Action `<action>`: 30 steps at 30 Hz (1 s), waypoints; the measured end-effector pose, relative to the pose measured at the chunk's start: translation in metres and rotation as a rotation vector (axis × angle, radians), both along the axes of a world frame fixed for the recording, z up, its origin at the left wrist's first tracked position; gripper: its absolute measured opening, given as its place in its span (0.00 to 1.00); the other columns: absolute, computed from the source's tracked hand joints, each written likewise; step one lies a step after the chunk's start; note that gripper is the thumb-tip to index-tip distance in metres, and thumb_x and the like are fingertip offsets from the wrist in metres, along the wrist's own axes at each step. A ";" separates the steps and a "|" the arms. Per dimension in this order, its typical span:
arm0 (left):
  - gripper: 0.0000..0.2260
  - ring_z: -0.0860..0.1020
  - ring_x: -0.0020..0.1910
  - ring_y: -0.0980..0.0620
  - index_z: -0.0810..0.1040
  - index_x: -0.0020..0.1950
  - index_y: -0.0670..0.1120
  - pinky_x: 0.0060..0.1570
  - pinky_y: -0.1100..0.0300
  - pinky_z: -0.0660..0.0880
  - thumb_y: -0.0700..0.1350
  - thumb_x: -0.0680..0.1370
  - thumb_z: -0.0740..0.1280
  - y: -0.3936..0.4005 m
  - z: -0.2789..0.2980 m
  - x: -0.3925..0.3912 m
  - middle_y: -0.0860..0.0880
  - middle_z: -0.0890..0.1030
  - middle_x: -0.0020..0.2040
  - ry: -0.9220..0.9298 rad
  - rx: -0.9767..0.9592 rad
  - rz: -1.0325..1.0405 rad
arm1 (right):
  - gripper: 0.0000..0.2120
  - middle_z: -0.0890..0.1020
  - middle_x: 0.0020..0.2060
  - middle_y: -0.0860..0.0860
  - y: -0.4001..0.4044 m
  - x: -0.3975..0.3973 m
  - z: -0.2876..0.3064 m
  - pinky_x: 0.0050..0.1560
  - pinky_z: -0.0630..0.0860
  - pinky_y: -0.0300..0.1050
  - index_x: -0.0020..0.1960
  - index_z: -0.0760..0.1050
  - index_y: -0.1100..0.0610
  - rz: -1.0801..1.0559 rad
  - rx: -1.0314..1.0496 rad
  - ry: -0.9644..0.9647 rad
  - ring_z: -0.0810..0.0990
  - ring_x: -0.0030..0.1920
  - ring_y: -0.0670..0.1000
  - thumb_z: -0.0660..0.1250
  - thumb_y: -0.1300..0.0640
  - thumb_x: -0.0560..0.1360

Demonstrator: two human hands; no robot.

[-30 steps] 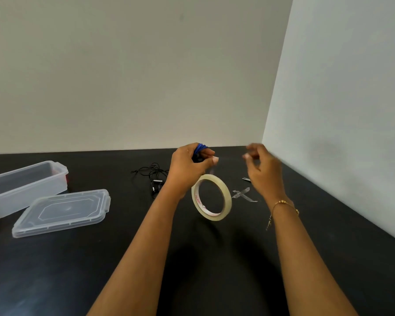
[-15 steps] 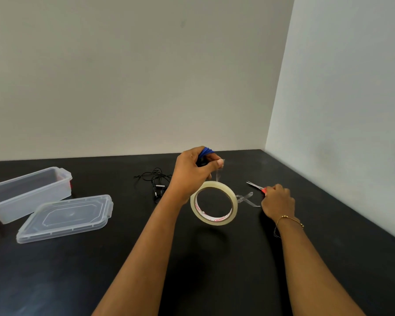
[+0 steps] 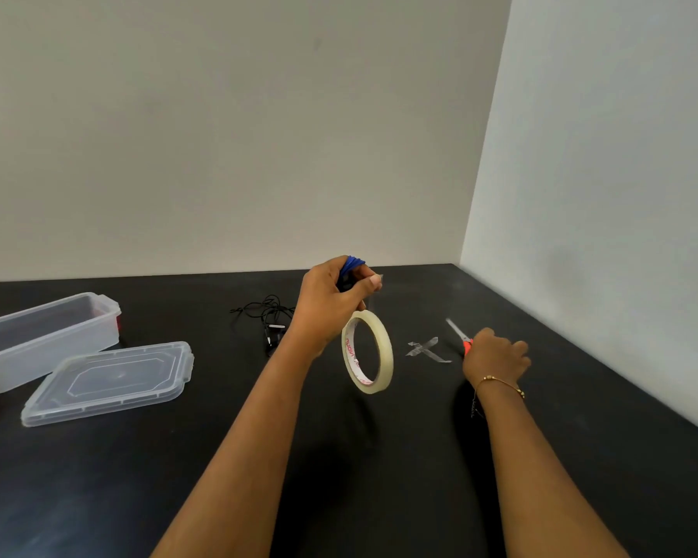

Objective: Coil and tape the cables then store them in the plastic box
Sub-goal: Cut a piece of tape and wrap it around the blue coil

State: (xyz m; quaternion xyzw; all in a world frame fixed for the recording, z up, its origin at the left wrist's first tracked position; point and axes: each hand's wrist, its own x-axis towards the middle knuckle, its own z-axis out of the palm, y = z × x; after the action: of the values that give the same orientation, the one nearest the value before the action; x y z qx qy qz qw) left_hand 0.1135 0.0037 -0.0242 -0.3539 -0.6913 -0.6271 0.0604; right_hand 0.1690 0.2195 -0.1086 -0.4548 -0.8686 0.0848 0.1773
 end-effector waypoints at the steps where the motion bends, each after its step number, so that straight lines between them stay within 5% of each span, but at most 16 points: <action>1: 0.06 0.76 0.29 0.61 0.75 0.39 0.51 0.36 0.70 0.76 0.43 0.74 0.68 0.000 0.000 -0.001 0.49 0.82 0.41 0.013 -0.006 0.007 | 0.12 0.75 0.58 0.63 0.000 -0.001 -0.001 0.58 0.66 0.51 0.57 0.70 0.62 0.009 -0.040 0.020 0.67 0.61 0.62 0.57 0.55 0.79; 5: 0.06 0.76 0.28 0.63 0.74 0.39 0.52 0.35 0.73 0.74 0.43 0.75 0.68 -0.001 0.000 -0.003 0.49 0.81 0.41 0.041 -0.025 0.017 | 0.13 0.77 0.55 0.61 -0.002 -0.007 0.001 0.51 0.64 0.49 0.57 0.70 0.61 0.176 -0.205 0.197 0.71 0.58 0.63 0.53 0.56 0.79; 8: 0.06 0.76 0.29 0.62 0.74 0.40 0.52 0.35 0.73 0.74 0.43 0.75 0.67 -0.002 -0.001 -0.003 0.50 0.81 0.41 0.045 -0.046 0.004 | 0.12 0.78 0.54 0.62 -0.022 -0.010 0.010 0.51 0.68 0.48 0.60 0.68 0.62 0.315 -0.324 0.499 0.73 0.56 0.62 0.54 0.60 0.79; 11: 0.06 0.76 0.30 0.60 0.74 0.40 0.52 0.36 0.71 0.75 0.43 0.75 0.67 -0.001 -0.001 -0.001 0.52 0.81 0.39 0.068 -0.047 0.006 | 0.14 0.75 0.56 0.59 -0.049 -0.007 0.022 0.49 0.70 0.43 0.64 0.63 0.61 0.467 -0.450 0.696 0.75 0.53 0.54 0.57 0.61 0.79; 15: 0.05 0.76 0.30 0.60 0.74 0.41 0.51 0.36 0.70 0.76 0.42 0.75 0.68 -0.002 -0.001 -0.001 0.50 0.80 0.39 0.086 0.002 0.018 | 0.14 0.79 0.50 0.53 -0.071 0.002 0.037 0.57 0.72 0.42 0.59 0.65 0.55 0.805 -0.636 0.706 0.77 0.51 0.48 0.63 0.62 0.76; 18: 0.05 0.75 0.32 0.57 0.74 0.41 0.50 0.36 0.68 0.75 0.42 0.75 0.67 -0.002 -0.001 -0.002 0.46 0.80 0.39 0.096 0.026 0.034 | 0.12 0.82 0.46 0.51 -0.081 0.006 0.043 0.52 0.76 0.35 0.51 0.66 0.52 0.976 -0.722 0.740 0.80 0.49 0.42 0.65 0.65 0.74; 23: 0.04 0.76 0.32 0.57 0.75 0.42 0.48 0.35 0.69 0.75 0.42 0.75 0.68 -0.003 -0.002 -0.005 0.46 0.80 0.39 0.095 0.045 0.028 | 0.13 0.82 0.47 0.51 -0.087 0.007 0.049 0.50 0.78 0.37 0.49 0.67 0.53 1.062 -0.776 0.674 0.82 0.50 0.44 0.65 0.68 0.73; 27: 0.04 0.77 0.34 0.59 0.75 0.42 0.48 0.35 0.71 0.75 0.41 0.75 0.67 -0.002 -0.002 -0.003 0.48 0.80 0.38 0.070 0.064 0.010 | 0.13 0.81 0.46 0.48 -0.091 0.006 0.050 0.60 0.75 0.50 0.50 0.69 0.53 1.065 -0.659 0.588 0.81 0.52 0.50 0.68 0.67 0.72; 30: 0.05 0.77 0.32 0.61 0.75 0.41 0.49 0.34 0.71 0.75 0.40 0.75 0.67 -0.003 -0.001 -0.002 0.51 0.79 0.37 0.044 0.098 -0.008 | 0.14 0.81 0.44 0.49 -0.093 0.007 0.051 0.60 0.75 0.52 0.49 0.70 0.52 1.075 -0.661 0.610 0.81 0.50 0.52 0.70 0.66 0.70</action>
State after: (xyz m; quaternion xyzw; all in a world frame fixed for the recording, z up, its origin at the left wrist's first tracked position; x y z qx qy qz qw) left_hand 0.1112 0.0006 -0.0250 -0.3669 -0.6568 -0.6525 0.0903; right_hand 0.1759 0.1268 -0.0572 0.0521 -0.8132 0.5443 0.1991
